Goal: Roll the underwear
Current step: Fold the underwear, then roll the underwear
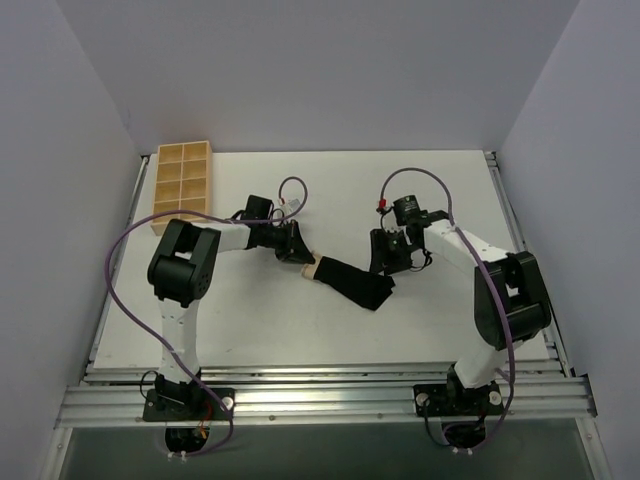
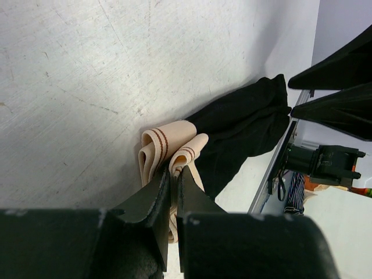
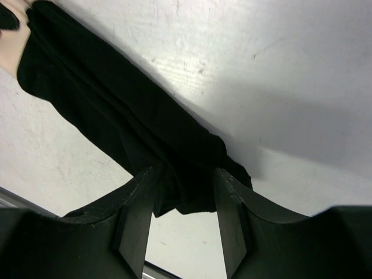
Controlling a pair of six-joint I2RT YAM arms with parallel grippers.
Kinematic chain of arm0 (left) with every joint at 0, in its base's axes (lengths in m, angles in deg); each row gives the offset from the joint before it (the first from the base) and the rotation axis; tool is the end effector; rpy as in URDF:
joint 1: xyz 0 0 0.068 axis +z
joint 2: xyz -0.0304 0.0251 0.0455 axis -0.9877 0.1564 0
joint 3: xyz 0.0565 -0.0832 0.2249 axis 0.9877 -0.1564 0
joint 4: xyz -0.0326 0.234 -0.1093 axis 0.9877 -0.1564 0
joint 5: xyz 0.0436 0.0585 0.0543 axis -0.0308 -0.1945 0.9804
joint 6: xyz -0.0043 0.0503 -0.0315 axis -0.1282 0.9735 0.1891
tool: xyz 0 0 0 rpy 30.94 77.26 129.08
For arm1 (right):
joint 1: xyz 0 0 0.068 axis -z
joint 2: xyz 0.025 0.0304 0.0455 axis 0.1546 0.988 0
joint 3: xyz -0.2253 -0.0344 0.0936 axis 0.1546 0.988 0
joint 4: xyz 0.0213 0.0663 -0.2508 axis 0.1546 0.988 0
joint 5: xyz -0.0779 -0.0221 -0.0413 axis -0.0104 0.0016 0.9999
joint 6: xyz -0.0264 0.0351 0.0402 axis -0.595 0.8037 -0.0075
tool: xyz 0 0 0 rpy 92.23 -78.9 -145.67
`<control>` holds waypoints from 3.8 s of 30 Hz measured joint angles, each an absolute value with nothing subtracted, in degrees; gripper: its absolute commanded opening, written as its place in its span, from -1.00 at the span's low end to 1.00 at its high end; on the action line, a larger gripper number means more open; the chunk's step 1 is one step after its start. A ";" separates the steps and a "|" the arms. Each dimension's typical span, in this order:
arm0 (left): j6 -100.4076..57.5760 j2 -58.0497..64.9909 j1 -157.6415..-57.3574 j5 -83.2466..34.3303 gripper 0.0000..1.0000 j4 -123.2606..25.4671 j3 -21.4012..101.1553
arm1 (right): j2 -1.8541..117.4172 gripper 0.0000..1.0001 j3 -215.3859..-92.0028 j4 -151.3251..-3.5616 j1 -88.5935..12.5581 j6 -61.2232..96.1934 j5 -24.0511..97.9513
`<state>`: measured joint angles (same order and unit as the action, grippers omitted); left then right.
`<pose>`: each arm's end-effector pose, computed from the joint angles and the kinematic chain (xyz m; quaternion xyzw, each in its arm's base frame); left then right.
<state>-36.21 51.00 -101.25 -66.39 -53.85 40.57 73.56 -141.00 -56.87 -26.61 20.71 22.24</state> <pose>0.3755 -0.1742 0.0823 0.0888 0.8646 -0.4832 0.1053 0.3279 0.1221 0.1684 -0.1206 0.9299 0.2500 0.2414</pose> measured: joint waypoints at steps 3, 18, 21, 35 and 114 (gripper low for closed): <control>-36.21 51.26 -101.25 -66.48 -0.95 -53.85 40.85 | 71.79 -0.21 -137.94 -56.67 -26.61 21.30 22.09; -36.25 51.63 -101.14 -67.05 -0.95 -53.85 41.16 | 69.19 -0.32 -135.80 -57.55 -28.42 22.99 21.19; -36.25 51.63 -101.14 -67.05 -0.95 -53.85 41.16 | 69.19 -0.35 -135.80 -57.70 -29.21 23.03 21.22; -36.23 51.65 -101.14 -67.05 -0.95 -53.87 41.16 | 71.24 -0.52 -136.63 -56.65 -29.58 23.03 24.69; -34.79 50.67 -101.05 -61.41 -0.30 -59.14 45.03 | 86.24 -0.62 -154.94 -68.45 -41.34 38.79 32.84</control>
<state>-34.79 50.67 -101.05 -61.41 -59.14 45.03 86.24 -154.94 -68.45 -41.34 38.79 32.84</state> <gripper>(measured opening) 0.352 0.191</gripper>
